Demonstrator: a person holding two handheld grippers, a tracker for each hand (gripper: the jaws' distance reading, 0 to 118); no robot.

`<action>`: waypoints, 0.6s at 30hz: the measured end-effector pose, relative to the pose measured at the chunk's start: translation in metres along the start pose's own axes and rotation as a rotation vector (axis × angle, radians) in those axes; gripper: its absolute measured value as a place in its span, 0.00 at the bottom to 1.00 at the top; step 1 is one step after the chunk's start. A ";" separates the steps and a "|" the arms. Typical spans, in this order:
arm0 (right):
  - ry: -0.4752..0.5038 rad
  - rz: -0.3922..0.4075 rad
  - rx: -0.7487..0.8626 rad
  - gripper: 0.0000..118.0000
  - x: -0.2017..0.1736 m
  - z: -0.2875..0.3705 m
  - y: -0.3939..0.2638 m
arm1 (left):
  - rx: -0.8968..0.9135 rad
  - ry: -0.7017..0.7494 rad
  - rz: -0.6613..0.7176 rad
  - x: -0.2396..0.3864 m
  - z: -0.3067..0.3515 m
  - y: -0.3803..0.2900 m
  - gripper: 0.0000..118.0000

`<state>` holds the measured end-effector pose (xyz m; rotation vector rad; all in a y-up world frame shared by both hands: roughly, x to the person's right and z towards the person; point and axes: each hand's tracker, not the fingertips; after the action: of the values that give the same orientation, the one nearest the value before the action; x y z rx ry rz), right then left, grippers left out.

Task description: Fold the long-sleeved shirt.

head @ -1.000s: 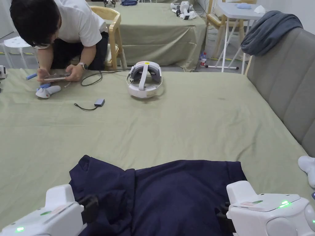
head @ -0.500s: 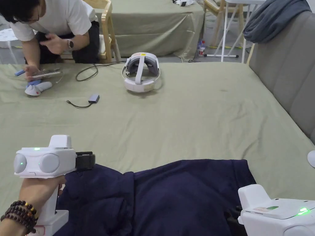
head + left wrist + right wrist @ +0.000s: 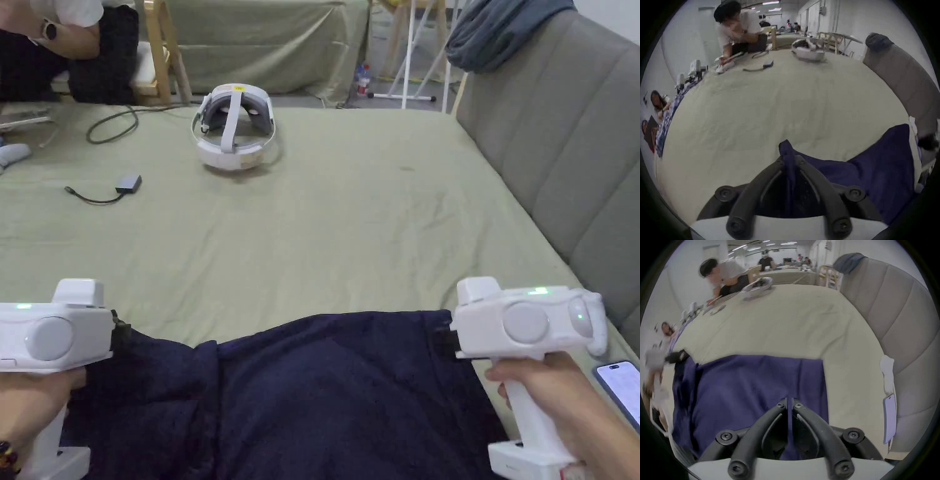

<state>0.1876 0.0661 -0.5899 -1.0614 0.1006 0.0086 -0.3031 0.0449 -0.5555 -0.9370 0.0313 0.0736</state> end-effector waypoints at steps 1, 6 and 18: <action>0.019 -0.061 -0.007 0.37 0.010 -0.010 0.017 | 0.015 -0.024 0.039 -0.004 0.010 -0.002 0.09; 0.057 -0.095 -0.203 0.73 0.030 -0.068 0.072 | 0.041 -0.061 0.076 -0.015 0.030 -0.006 0.09; 0.030 -0.033 -0.125 0.07 0.006 -0.051 0.060 | 0.063 -0.081 0.091 -0.016 0.056 0.001 0.09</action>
<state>0.1863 0.0508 -0.6669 -1.1882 0.1109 -0.0312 -0.3189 0.0896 -0.5224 -0.8690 0.0016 0.1938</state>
